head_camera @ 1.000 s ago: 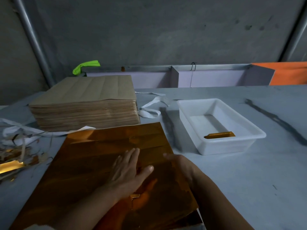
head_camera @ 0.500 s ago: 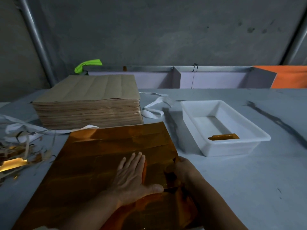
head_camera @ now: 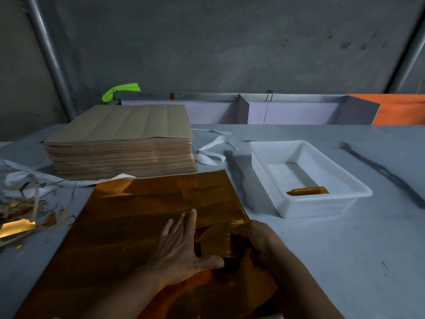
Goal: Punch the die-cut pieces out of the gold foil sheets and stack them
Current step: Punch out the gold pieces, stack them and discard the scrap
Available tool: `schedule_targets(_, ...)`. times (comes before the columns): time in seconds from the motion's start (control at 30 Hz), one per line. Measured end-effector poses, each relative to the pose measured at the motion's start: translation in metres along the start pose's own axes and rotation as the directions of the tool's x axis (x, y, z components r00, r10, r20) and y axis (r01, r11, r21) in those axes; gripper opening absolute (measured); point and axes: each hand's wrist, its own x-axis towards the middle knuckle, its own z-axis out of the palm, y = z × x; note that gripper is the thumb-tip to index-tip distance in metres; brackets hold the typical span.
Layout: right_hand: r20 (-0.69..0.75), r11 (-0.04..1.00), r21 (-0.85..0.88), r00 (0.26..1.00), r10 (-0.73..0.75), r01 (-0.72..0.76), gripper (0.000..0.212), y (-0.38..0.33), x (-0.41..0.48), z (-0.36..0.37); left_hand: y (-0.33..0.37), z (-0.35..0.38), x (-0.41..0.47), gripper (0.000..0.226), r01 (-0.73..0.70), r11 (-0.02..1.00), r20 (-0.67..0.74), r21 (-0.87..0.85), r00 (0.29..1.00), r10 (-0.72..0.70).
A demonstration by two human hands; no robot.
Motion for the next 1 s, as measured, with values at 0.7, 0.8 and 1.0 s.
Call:
schedule_targets(0.7,0.293,0.834,0.532,0.956,-0.019,-0.147,0.022,0.007,0.001,-0.011,-0.006,0.005,0.005,0.149,0.01,1.0,0.001,-0.024,1.0,-0.01)
schedule_targets(0.8,0.334,0.83,0.538,0.941,-0.048,-0.148,0.033,0.007,-0.004,-0.011,-0.007,0.006,0.007,0.145,0.021,1.0,-0.002,-0.017,1.0,-0.021)
schedule_targets(1.0,0.21,0.839,0.542,0.974,-0.081,-0.047,0.016,0.007,-0.007,-0.012,-0.006,0.008,0.007,0.133,0.001,1.0,-0.028,0.018,1.0,-0.001)
